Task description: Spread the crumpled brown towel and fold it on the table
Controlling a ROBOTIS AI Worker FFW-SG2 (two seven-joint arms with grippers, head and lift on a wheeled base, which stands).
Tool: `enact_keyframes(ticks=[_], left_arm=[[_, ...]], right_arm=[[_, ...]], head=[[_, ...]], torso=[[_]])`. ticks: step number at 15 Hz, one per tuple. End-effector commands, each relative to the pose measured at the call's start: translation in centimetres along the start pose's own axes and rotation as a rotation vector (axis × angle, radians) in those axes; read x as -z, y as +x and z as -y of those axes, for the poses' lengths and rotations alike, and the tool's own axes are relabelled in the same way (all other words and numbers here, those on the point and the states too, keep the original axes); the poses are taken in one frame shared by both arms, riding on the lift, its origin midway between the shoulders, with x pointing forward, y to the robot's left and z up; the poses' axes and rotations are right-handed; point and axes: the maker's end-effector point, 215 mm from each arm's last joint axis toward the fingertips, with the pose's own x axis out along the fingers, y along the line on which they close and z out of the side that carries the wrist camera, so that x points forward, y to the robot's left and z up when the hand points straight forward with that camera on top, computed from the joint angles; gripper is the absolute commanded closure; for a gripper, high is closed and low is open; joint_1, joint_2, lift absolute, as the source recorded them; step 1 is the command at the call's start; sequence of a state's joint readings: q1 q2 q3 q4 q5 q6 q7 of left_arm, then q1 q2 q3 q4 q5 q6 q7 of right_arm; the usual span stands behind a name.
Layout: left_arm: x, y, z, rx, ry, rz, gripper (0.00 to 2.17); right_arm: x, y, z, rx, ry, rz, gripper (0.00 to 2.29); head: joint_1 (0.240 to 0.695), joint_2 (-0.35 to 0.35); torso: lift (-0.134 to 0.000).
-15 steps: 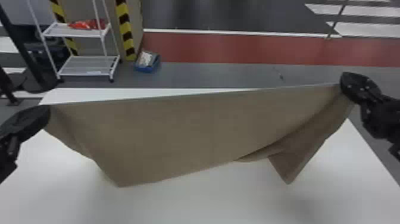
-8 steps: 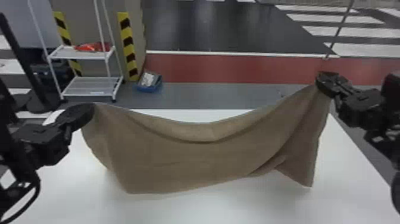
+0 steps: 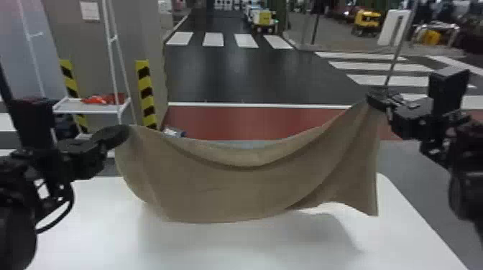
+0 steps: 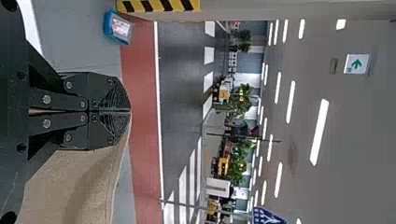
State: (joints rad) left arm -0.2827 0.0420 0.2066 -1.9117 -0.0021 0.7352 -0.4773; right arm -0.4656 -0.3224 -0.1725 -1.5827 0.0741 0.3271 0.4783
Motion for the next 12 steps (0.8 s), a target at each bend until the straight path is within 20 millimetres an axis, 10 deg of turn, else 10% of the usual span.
enact_keyframes(ticks=[1, 5, 12], left_arm=[[-2.1, 1.0, -0.3, 0.006, 0.003, 0.026, 1.41], [2.4, -7.2, -4.8, -0.053, -0.009, 0.014, 1.41], [12.9, -20.3, -7.6, -0.059, 0.158, 0.057, 1.41]], right_arm=[[-1.6, 0.5, 1.1, 0.012, 0.014, 0.025, 1.48], [4.1, -5.6, -2.5, -0.075, 0.015, -0.030, 1.48], [15.6, -18.4, -15.5, -0.431, -0.162, -0.109, 1.48]], head=[[0.403, -0.089], [0.376, -0.088], [0.650, 0.050]], torso=[[-0.124], [-0.124], [-0.124]])
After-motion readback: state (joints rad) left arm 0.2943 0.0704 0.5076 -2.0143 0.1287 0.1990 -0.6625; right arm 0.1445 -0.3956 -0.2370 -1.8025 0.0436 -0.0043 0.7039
